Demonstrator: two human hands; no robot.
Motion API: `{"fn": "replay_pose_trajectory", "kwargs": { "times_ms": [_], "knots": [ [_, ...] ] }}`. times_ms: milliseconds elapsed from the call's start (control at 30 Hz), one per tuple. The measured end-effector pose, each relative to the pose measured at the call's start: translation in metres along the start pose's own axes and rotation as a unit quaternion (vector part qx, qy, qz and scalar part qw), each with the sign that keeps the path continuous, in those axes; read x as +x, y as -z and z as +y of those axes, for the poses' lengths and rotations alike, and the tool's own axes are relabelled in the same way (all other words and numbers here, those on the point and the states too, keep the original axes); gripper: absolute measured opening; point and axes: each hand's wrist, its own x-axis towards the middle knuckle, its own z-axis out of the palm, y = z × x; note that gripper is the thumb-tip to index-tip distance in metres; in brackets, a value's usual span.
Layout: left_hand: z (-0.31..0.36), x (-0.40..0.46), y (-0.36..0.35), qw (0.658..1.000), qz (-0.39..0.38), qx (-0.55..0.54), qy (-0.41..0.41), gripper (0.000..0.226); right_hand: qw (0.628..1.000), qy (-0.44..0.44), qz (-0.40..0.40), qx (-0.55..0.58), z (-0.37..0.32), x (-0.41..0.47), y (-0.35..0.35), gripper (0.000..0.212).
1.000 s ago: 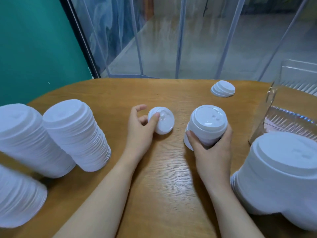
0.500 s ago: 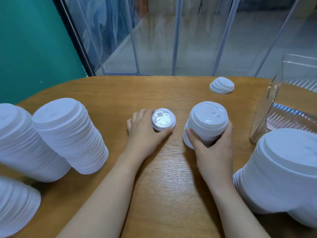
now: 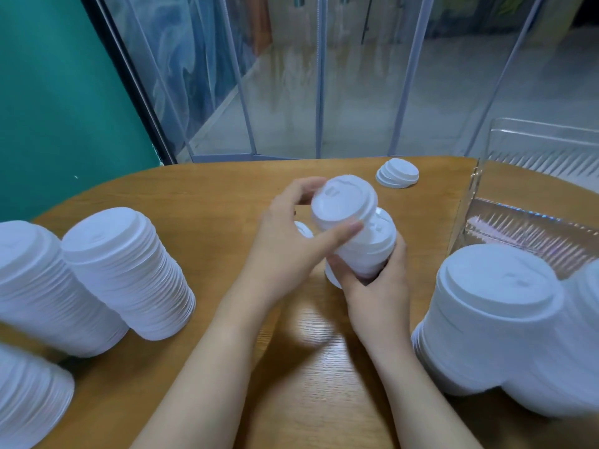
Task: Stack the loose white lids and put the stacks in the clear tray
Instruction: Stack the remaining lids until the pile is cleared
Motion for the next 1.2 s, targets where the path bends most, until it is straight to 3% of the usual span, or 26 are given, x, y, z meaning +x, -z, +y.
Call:
{"fn": "replay_pose_trajectory", "kwargs": {
  "times_ms": [100, 333, 567, 867, 967, 1067, 1133, 1200],
  "knots": [
    [0.009, -0.002, 0.001, 0.996, -0.041, 0.078, -0.032, 0.058, 1.000, 0.009, 0.000, -0.001, 0.002, 0.000, 0.000, 0.093],
    [0.017, 0.000, -0.010, 0.992, -0.084, 0.094, -0.020, 0.069, 1.000, 0.002, -0.013, 0.002, 0.007, 0.002, 0.000, 0.090],
    [0.011, 0.004, -0.012, 0.992, -0.111, 0.051, 0.016, 0.050, 1.000, -0.008, -0.027, 0.009, 0.007, 0.004, 0.003, 0.088],
    [0.002, 0.005, -0.005, 0.990, -0.135, 0.007, 0.041, 0.070, 1.000, 0.003, -0.017, -0.008, 0.006, 0.003, 0.002, 0.088],
    [-0.016, 0.010, 0.008, 0.995, -0.075, -0.016, 0.067, 0.056, 1.000, 0.007, -0.015, -0.015, 0.005, 0.003, 0.004, 0.089],
    [-0.049, 0.011, 0.017, 0.990, -0.011, 0.105, 0.095, 0.052, 1.000, 0.004, -0.021, -0.016, 0.005, 0.003, 0.005, 0.091],
    [-0.065, 0.008, 0.019, 0.975, -0.026, 0.192, 0.111, 0.067, 1.000, 0.004, -0.023, -0.018, 0.005, 0.003, 0.006, 0.092],
    [-0.071, 0.005, 0.016, 0.968, -0.051, 0.204, 0.136, 0.077, 1.000, 0.006, -0.022, -0.020, 0.005, 0.004, 0.005, 0.092]
  ]
}}
